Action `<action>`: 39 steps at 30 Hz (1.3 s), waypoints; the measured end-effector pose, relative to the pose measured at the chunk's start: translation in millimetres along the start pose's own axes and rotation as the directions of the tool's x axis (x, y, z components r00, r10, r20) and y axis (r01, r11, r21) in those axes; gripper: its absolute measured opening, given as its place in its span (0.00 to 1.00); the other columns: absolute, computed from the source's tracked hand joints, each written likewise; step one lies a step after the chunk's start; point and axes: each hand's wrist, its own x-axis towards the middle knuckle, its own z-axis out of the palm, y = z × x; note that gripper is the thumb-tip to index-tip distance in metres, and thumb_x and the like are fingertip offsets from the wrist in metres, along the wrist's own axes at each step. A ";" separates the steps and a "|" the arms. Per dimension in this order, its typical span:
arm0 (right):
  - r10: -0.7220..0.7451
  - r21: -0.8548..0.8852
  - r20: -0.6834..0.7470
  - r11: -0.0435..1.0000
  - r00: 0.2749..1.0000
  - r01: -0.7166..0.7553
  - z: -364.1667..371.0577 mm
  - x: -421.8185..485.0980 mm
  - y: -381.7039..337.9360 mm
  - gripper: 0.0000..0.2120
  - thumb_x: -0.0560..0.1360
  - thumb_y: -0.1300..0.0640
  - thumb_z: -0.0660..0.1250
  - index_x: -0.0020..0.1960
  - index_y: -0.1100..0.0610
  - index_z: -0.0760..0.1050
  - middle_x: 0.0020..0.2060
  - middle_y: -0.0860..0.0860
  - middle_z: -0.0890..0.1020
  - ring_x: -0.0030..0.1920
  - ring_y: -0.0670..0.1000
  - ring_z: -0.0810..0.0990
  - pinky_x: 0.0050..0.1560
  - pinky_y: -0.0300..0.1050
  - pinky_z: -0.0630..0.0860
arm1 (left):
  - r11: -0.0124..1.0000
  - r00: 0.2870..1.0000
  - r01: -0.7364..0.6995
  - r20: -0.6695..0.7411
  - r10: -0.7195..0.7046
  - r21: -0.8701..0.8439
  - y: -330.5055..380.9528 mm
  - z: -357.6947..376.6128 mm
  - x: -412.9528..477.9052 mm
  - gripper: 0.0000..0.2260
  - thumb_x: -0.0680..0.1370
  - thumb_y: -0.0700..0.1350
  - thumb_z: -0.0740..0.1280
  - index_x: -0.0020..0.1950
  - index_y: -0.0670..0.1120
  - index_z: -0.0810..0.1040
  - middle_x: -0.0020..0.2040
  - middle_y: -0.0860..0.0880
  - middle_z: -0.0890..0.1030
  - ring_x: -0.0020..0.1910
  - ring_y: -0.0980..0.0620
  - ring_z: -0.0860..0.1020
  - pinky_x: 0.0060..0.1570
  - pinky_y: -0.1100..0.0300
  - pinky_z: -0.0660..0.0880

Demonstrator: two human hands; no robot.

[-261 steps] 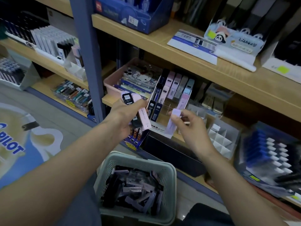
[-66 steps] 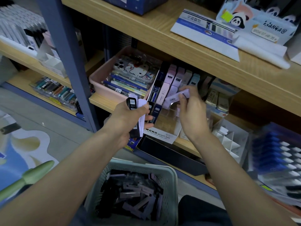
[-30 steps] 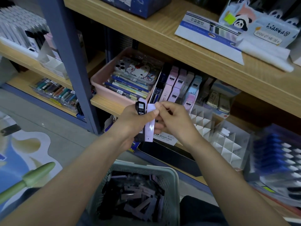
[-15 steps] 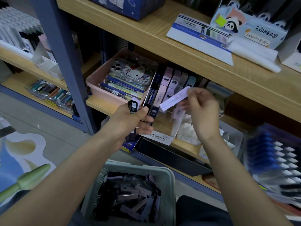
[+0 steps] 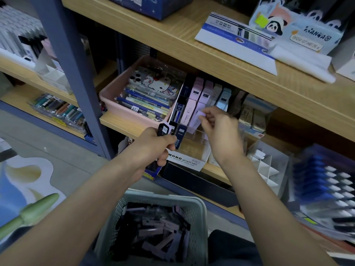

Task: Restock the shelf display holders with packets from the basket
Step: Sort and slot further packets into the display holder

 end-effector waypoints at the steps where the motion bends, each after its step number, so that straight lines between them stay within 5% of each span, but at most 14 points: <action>1: -0.009 -0.016 -0.009 1.000 1.000 0.008 2.0 1.7 -0.2 0.08 0.79 0.57 0.63 0.56 0.56 0.77 0.49 0.54 0.81 0.46 0.55 0.80 0.48 0.54 0.78 | 1.000 1.000 0.001 0.000 -0.001 -0.004 0.0 0.0 0.1 0.10 0.80 0.40 0.61 0.38 0.41 0.69 0.16 0.55 0.67 0.17 0.58 0.61 0.19 0.68 0.61; 5: -0.039 -0.078 -0.063 0.996 0.997 0.034 9.7 4.0 -3.0 0.10 0.79 0.57 0.62 0.57 0.58 0.77 0.55 0.53 0.76 0.46 0.57 0.80 0.47 0.54 0.78 | 1.000 1.000 -0.007 -0.024 0.007 -0.003 -0.8 -0.3 1.8 0.08 0.80 0.40 0.60 0.42 0.40 0.70 0.18 0.55 0.70 0.17 0.58 0.62 0.19 0.67 0.63; 9: -0.078 -0.119 -0.139 0.991 0.987 0.061 12.5 5.1 -4.6 0.07 0.77 0.58 0.65 0.52 0.58 0.79 0.51 0.53 0.77 0.40 0.57 0.80 0.40 0.54 0.78 | 0.999 0.998 -0.048 -0.027 0.048 -0.006 -0.3 -0.9 1.3 0.04 0.80 0.41 0.61 0.51 0.41 0.68 0.35 0.48 0.76 0.20 0.57 0.65 0.22 0.66 0.67; 16: -0.070 -0.075 -0.162 0.995 0.984 0.059 10.8 2.6 -15.2 0.05 0.77 0.59 0.64 0.51 0.58 0.77 0.50 0.52 0.76 0.42 0.53 0.79 0.41 0.52 0.78 | 0.997 0.997 -0.078 -0.008 0.078 0.006 0.7 -2.3 1.1 0.04 0.80 0.44 0.63 0.53 0.46 0.72 0.39 0.48 0.81 0.22 0.57 0.70 0.23 0.67 0.70; 19: 0.051 0.271 0.050 0.960 0.997 -0.063 5.3 -2.5 -36.7 0.10 0.80 0.54 0.59 0.47 0.56 0.77 0.38 0.49 0.79 0.34 0.45 0.76 0.38 0.43 0.75 | 0.996 0.996 -0.085 -0.035 0.085 0.012 1.5 -2.7 2.3 0.06 0.79 0.50 0.62 0.51 0.49 0.73 0.36 0.51 0.81 0.21 0.57 0.70 0.23 0.66 0.70; 21: 0.120 0.461 0.340 0.843 0.933 -0.277 0.2 -7.6 -48.7 0.14 0.81 0.51 0.57 0.43 0.55 0.76 0.32 0.49 0.79 0.28 0.44 0.76 0.31 0.38 0.73 | 0.996 0.994 -0.092 -0.059 0.092 0.007 1.4 -3.3 2.7 0.09 0.80 0.52 0.60 0.49 0.48 0.74 0.27 0.55 0.78 0.20 0.58 0.69 0.22 0.68 0.69; 23: 0.086 0.511 0.477 0.783 0.874 -0.356 -5.6 -11.0 -52.3 0.12 0.80 0.52 0.60 0.44 0.57 0.77 0.29 0.51 0.78 0.27 0.43 0.76 0.29 0.35 0.73 | 0.995 0.993 -0.095 -0.068 0.095 0.001 1.4 -3.3 2.0 0.12 0.80 0.52 0.59 0.46 0.46 0.74 0.21 0.56 0.74 0.19 0.59 0.68 0.21 0.69 0.68; 28: 0.122 0.599 0.535 0.643 0.836 -0.477 -16.6 -11.5 -47.1 0.05 0.77 0.61 0.64 0.49 0.60 0.78 0.36 0.52 0.80 0.30 0.40 0.78 0.34 0.31 0.77 | 0.994 0.995 -0.066 -0.079 0.060 -0.082 5.0 -4.1 -1.9 0.14 0.80 0.55 0.58 0.48 0.45 0.74 0.25 0.51 0.76 0.20 0.56 0.72 0.22 0.67 0.70; 32: 0.226 0.662 0.388 0.606 0.893 -0.441 -18.6 -12.6 -43.9 0.05 0.79 0.61 0.61 0.50 0.60 0.75 0.38 0.53 0.78 0.31 0.41 0.78 0.37 0.33 0.79 | 0.992 0.995 -0.030 -0.100 0.017 -0.126 7.1 -7.5 -0.8 0.11 0.80 0.52 0.60 0.50 0.45 0.75 0.39 0.46 0.82 0.21 0.56 0.74 0.21 0.67 0.70; 34: 0.245 0.689 0.347 0.589 0.905 -0.423 -20.7 -12.6 -42.4 0.06 0.80 0.61 0.59 0.49 0.60 0.74 0.38 0.53 0.78 0.31 0.40 0.79 0.38 0.34 0.79 | 0.988 0.993 -0.054 -0.108 0.038 -0.143 6.0 -7.8 -0.3 0.09 0.80 0.49 0.61 0.49 0.45 0.75 0.39 0.47 0.81 0.20 0.58 0.70 0.20 0.67 0.67; 39: 0.158 0.583 0.427 0.704 0.890 -0.404 -23.5 -17.1 -36.8 0.05 0.77 0.63 0.63 0.45 0.55 0.74 0.40 0.51 0.79 0.33 0.42 0.80 0.39 0.34 0.79 | 0.979 0.966 -0.190 -0.193 0.174 -0.071 1.9 -11.3 3.2 0.07 0.80 0.44 0.62 0.51 0.41 0.76 0.30 0.53 0.77 0.18 0.60 0.64 0.19 0.70 0.62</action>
